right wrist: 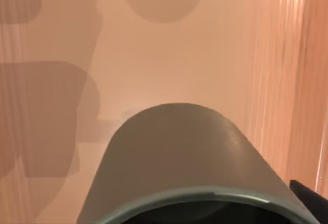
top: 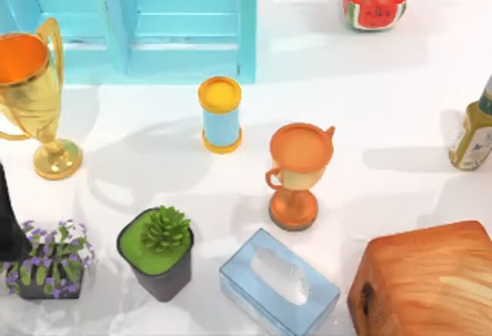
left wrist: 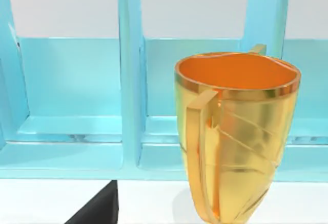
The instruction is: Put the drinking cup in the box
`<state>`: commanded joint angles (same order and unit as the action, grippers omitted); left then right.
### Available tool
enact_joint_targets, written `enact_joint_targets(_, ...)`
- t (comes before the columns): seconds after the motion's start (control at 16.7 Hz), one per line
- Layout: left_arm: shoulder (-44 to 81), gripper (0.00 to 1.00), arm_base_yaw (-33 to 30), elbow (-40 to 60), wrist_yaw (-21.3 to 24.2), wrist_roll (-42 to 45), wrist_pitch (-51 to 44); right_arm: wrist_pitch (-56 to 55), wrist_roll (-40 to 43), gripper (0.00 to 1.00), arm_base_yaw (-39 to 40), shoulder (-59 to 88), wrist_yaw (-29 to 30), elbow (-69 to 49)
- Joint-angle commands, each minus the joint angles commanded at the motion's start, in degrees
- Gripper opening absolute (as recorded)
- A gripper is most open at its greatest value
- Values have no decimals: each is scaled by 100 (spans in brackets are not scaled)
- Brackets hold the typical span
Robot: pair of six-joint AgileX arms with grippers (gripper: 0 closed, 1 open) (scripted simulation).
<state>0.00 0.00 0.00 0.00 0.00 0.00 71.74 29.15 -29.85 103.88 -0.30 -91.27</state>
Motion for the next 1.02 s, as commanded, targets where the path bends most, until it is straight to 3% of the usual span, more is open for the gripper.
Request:
enact_joint_targets(0.24, 0, 100, 0, 0, 0, 0, 0, -869, -72, 0, 66, 24, 10, 856)
enact_joint_targets(0.54, 0, 100, 0, 0, 0, 0, 0, -1016, -88, 0, 81, 29, 12, 1001)
enact_joint_targets(1.02, 0, 100, 0, 0, 0, 0, 0, -1016, -88, 60, 81, 29, 12, 1001)
